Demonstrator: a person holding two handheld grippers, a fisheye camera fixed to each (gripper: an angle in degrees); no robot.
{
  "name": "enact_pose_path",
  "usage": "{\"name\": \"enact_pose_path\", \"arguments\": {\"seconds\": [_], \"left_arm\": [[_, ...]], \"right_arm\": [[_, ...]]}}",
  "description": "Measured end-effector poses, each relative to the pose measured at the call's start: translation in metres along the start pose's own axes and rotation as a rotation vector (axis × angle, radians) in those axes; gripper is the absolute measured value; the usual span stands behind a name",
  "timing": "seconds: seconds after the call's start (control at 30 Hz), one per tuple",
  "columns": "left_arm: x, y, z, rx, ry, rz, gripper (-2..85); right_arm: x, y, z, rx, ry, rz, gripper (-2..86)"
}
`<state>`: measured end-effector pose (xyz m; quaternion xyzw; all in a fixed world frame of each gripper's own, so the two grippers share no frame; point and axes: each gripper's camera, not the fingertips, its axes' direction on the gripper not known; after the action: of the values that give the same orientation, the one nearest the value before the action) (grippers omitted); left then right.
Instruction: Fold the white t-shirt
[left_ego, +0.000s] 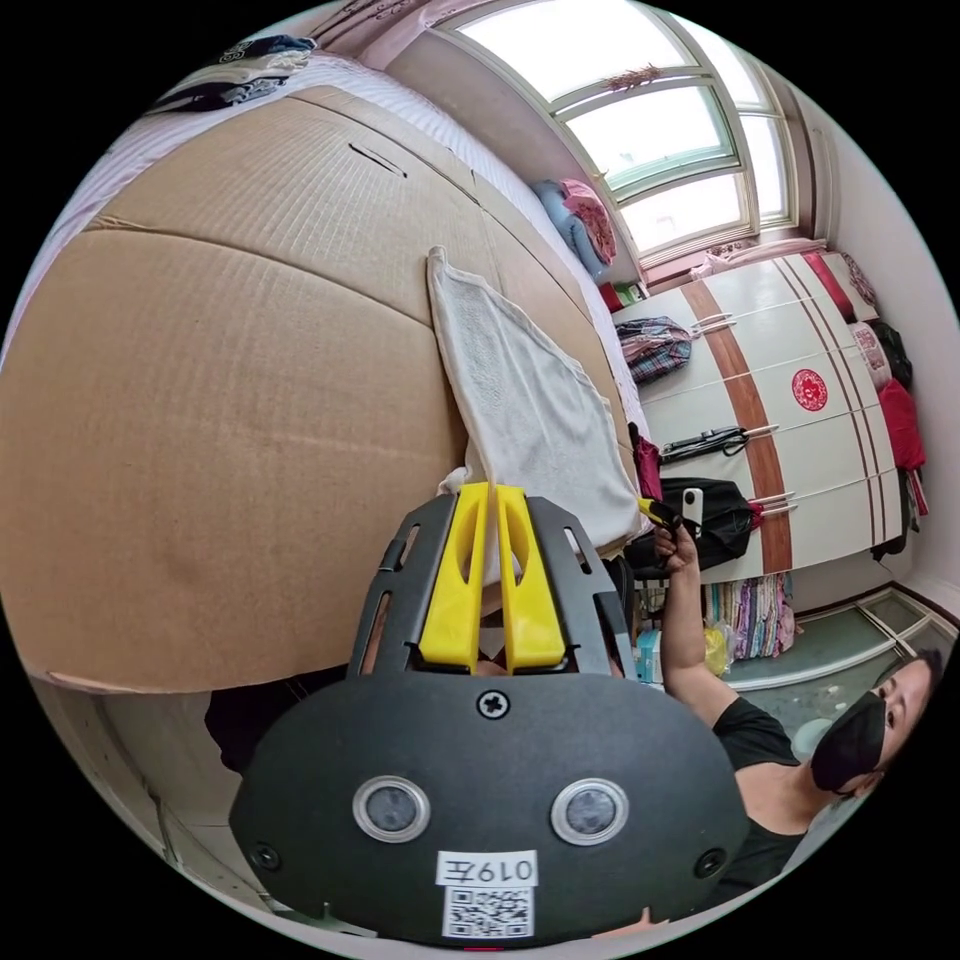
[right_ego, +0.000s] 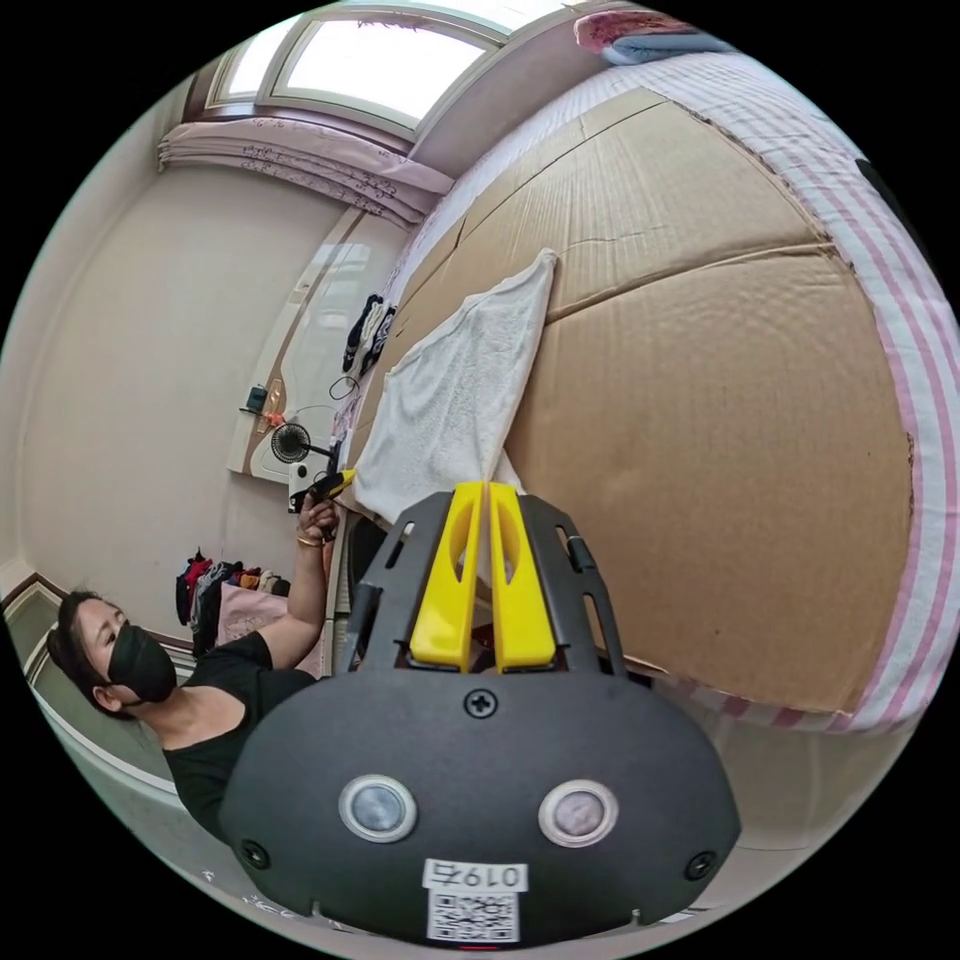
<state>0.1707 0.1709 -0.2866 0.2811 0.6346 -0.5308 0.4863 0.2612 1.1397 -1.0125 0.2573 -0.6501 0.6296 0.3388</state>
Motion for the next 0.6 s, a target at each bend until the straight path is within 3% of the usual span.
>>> {"name": "enact_pose_path", "arguments": {"seconds": [0.6], "left_arm": [[-0.005,0.012,0.015,-0.002,0.014,-0.021,1.6]], "right_arm": [[0.023,0.026,-0.009,0.004,-0.039,0.028,-0.3]]}}
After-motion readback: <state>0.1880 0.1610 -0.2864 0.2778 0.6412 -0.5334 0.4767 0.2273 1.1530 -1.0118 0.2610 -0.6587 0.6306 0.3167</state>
